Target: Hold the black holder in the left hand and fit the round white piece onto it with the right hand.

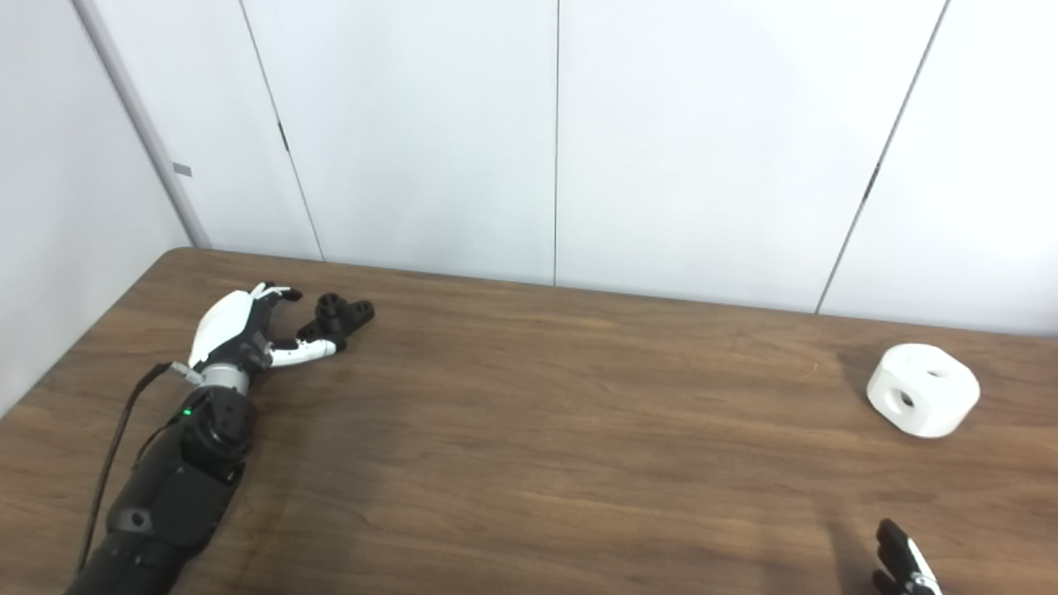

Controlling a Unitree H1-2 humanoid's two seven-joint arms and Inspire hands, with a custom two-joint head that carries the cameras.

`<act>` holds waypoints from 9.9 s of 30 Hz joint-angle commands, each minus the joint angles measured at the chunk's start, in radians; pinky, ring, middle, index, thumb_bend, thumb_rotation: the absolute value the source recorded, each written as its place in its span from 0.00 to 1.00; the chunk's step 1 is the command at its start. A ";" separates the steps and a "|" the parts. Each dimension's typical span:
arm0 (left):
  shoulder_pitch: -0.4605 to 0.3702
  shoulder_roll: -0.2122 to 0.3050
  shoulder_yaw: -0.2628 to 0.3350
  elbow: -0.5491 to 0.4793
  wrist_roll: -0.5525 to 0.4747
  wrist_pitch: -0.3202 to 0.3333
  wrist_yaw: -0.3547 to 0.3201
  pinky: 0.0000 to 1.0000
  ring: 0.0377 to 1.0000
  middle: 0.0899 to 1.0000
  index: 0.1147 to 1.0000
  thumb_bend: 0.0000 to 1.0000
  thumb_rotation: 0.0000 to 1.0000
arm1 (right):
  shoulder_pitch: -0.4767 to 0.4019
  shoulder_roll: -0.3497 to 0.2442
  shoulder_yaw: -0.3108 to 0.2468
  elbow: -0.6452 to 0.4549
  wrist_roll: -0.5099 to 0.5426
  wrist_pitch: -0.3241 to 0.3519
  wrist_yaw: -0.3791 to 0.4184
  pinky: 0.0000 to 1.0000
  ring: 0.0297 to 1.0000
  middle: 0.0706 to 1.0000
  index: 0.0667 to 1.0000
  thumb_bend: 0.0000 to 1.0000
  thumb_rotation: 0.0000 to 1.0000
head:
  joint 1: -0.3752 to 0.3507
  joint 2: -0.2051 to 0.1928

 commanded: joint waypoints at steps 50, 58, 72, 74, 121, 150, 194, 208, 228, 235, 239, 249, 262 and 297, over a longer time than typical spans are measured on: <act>-0.090 0.076 -0.087 0.093 -0.001 -0.035 0.034 1.00 0.96 0.88 0.61 0.83 0.34 | -0.017 0.045 0.013 0.012 -0.007 0.007 -0.035 0.92 0.95 0.93 0.91 0.54 0.96 | -0.018 -0.006; -0.089 0.071 -0.082 0.137 -0.014 -0.144 0.098 1.00 0.92 0.81 0.42 0.53 0.06 | -0.015 0.046 0.013 0.014 -0.006 -0.003 -0.037 0.90 0.94 0.92 0.90 0.53 0.95 | -0.025 -0.006; -0.091 0.080 -0.107 0.164 -0.001 -0.185 0.094 1.00 0.91 0.78 0.42 0.52 0.05 | -0.007 0.043 0.011 0.005 -0.010 0.007 -0.038 0.92 0.94 0.93 0.90 0.53 0.95 | -0.026 -0.004; -0.089 0.081 -0.108 0.163 -0.005 -0.192 0.092 1.00 0.91 0.78 0.42 0.52 0.05 | -0.006 0.043 0.011 0.005 -0.008 0.013 -0.037 0.92 0.95 0.93 0.91 0.55 0.95 | -0.026 -0.004; 0.331 -0.093 -0.307 -0.590 0.180 -0.262 -0.131 1.00 0.88 0.76 0.42 0.52 0.05 | -0.029 0.027 0.027 -0.086 -0.001 0.061 -0.023 1.00 1.00 0.96 0.94 0.58 0.95 | -0.251 0.200; 0.439 -0.174 -0.368 -0.641 0.265 -0.289 -0.191 1.00 0.88 0.77 0.42 0.52 0.05 | -0.082 -0.004 -0.013 -0.154 0.004 0.179 -0.014 1.00 0.98 0.95 0.95 0.62 0.83 | -0.253 0.278; 0.460 -0.132 -0.292 -0.620 0.234 -0.356 -0.208 0.94 0.84 0.74 0.42 0.52 0.05 | -0.631 -0.190 -0.063 0.017 -0.549 0.623 -0.052 0.97 0.98 0.98 0.79 0.79 0.34 | -0.583 0.174; 0.461 -0.128 -0.288 -0.626 0.232 -0.358 -0.216 0.92 0.84 0.73 0.42 0.52 0.05 | -0.795 -0.301 -0.007 0.279 -0.628 0.673 0.013 1.00 1.00 1.00 0.80 0.90 0.30 | -0.602 0.168; 0.459 -0.135 -0.274 -0.615 0.235 -0.377 -0.204 0.90 0.83 0.72 0.42 0.52 0.04 | -0.864 -0.293 -0.042 0.406 -0.806 0.673 0.133 1.00 1.00 1.00 0.79 0.96 0.32 | -0.602 0.167; 0.456 -0.136 -0.269 -0.606 0.233 -0.386 -0.198 0.90 0.83 0.72 0.42 0.52 0.04 | -0.852 -0.286 -0.061 0.406 -0.795 0.673 0.146 1.00 1.00 1.00 0.77 0.95 0.31 | -0.604 0.167; 0.455 -0.137 -0.269 -0.602 0.236 -0.389 -0.194 0.90 0.82 0.72 0.42 0.52 0.04 | -0.845 -0.285 -0.063 0.405 -0.797 0.673 0.160 1.00 1.00 1.00 0.75 0.94 0.31 | -0.604 0.168; 0.454 -0.139 -0.264 -0.601 0.231 -0.382 -0.197 0.90 0.83 0.72 0.42 0.52 0.04 | -0.841 -0.276 -0.057 0.411 -0.791 0.673 0.154 1.00 1.00 1.00 0.70 0.92 0.28 | -0.601 0.170; 0.451 -0.141 -0.265 -0.589 0.230 -0.392 -0.192 0.90 0.83 0.73 0.42 0.52 0.04 | -0.844 -0.285 -0.039 0.423 -0.776 0.672 0.145 1.00 1.00 0.99 0.68 0.89 0.27 | -0.602 0.169; 0.453 -0.140 -0.266 -0.597 0.236 -0.392 -0.198 0.92 0.83 0.73 0.42 0.52 0.04 | -0.824 -0.327 0.013 0.455 -0.620 0.603 -0.054 1.00 1.00 0.89 0.45 0.52 0.13 | -0.598 0.175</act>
